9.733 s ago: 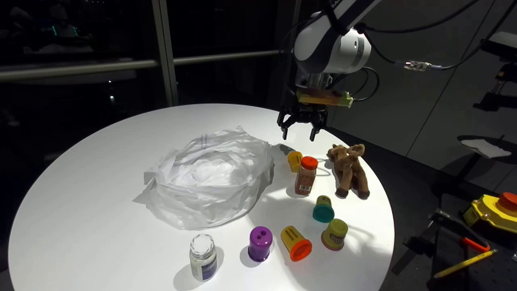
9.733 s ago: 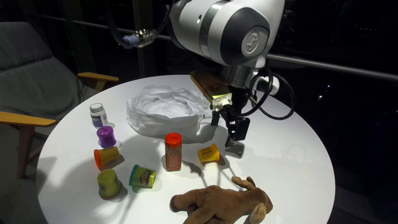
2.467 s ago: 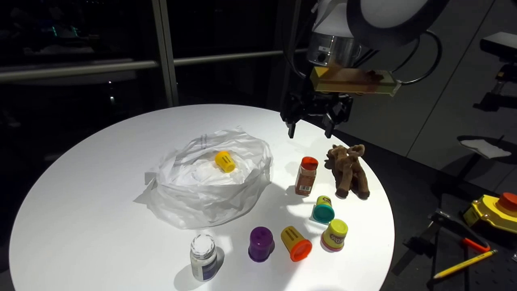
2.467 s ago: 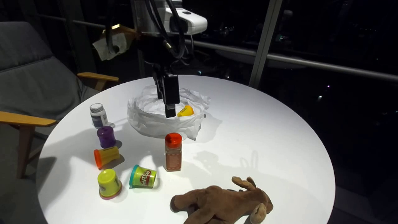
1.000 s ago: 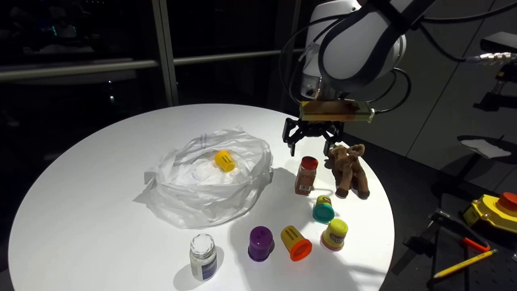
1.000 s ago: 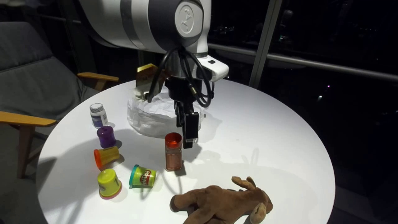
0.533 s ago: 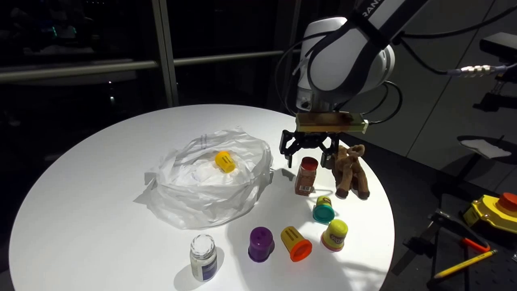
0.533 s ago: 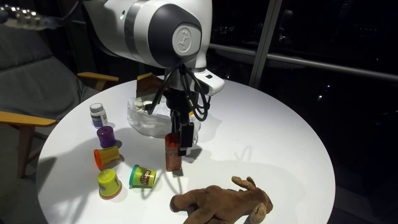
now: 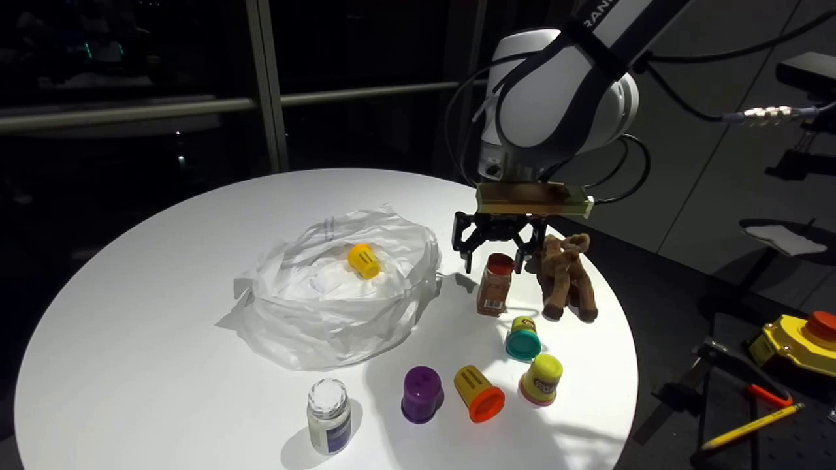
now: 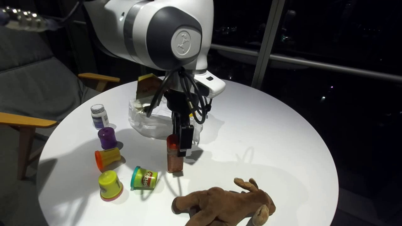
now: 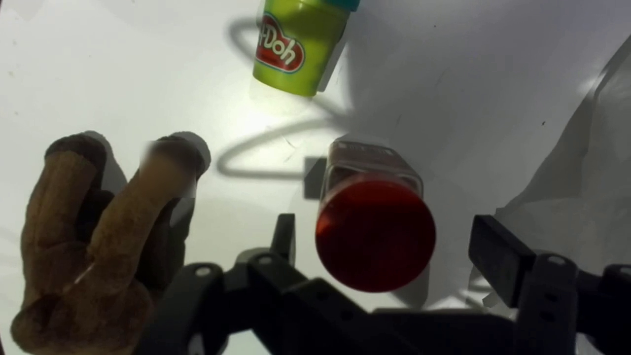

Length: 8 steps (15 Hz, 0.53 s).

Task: Pick up all the objects from the table and put them on the plastic

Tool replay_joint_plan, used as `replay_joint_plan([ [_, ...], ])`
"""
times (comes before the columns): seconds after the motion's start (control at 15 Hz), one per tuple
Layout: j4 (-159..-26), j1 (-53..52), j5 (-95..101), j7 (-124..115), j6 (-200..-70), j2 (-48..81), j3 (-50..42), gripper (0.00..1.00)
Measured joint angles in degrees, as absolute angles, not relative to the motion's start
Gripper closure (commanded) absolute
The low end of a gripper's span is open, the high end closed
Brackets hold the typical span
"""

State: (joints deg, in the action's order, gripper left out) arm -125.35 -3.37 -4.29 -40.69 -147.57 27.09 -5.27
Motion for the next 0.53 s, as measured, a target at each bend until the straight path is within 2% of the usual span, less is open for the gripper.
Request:
replay_joint_plan([
  [0.27,-125.5,-3.6,-5.0,-40.7,-148.0,27.1,-5.2,0.72],
  [0.33,-125.6,-3.6,-5.1,-40.7,-148.2,27.0,-5.2,0.76],
  [0.53,-126.4,-3.7,-5.4,-40.7,-149.6,26.3,-5.2,0.76],
])
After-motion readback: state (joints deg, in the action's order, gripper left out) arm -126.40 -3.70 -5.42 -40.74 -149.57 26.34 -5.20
